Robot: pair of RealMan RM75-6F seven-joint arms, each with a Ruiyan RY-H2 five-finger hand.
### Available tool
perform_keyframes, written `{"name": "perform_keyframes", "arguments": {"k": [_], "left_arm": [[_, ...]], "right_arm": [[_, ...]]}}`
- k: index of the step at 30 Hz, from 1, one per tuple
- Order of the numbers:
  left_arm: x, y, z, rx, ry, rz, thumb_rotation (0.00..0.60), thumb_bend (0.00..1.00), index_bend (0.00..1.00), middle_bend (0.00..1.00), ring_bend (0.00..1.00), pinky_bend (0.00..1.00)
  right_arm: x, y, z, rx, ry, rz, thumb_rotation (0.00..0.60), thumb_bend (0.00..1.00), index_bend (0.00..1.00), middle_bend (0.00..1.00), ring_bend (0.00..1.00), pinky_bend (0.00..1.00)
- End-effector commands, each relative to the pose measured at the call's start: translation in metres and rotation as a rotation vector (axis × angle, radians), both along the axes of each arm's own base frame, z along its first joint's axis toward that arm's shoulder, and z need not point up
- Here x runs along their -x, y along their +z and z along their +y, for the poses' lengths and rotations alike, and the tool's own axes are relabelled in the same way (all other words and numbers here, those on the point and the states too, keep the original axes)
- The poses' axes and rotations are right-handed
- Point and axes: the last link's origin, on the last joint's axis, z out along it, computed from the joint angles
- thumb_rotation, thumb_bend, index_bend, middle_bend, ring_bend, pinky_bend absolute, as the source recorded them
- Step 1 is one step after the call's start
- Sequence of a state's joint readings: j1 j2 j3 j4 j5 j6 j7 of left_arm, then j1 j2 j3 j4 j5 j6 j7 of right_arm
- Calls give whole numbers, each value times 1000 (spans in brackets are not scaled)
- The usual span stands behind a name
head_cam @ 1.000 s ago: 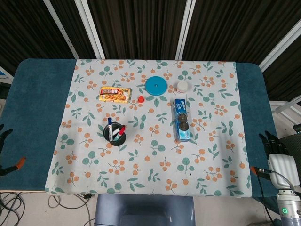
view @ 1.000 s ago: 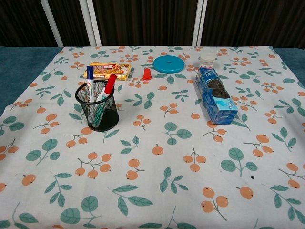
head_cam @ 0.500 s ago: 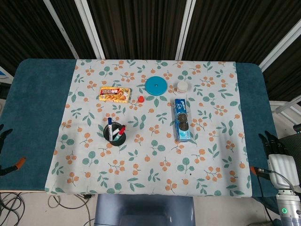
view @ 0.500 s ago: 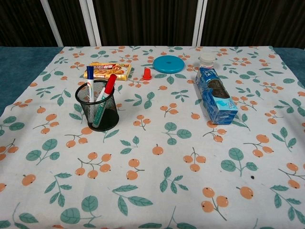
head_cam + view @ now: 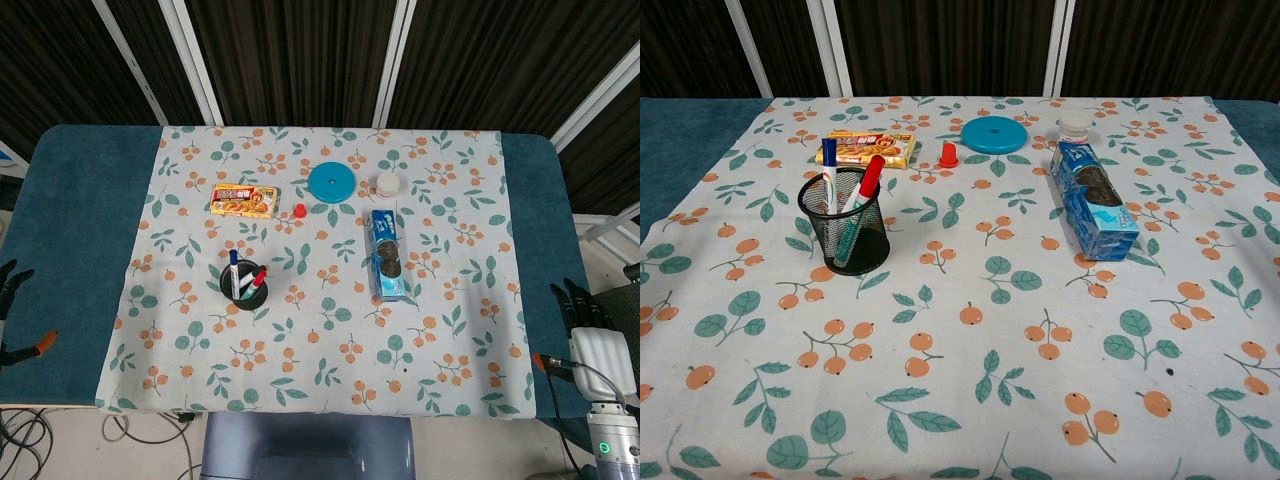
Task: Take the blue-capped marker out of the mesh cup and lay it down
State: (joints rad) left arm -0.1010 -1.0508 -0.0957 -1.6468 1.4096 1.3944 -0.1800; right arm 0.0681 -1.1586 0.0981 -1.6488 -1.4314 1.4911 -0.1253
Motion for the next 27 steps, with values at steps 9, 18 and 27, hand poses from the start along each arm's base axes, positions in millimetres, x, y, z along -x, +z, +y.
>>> {"name": "perform_keyframes", "arguments": {"k": [9,18,27], "left_arm": [[-45,-6,96,252,-63,-87,600,192,146,0,0,0],[-79,-47,153,476,-7,-218,600,292,199,0,0,0],[-113,-69,181,539,22,-329,600,295,316,0,0,0]], "right_arm": [[0,0,0,4,-2,-1,600,112,95,9,62,175],[1,1,0,6,-8,-4,600,112,95,9,62,175],[2,1,0,5,-12,-6,600,112,95,9,62,175]]}}
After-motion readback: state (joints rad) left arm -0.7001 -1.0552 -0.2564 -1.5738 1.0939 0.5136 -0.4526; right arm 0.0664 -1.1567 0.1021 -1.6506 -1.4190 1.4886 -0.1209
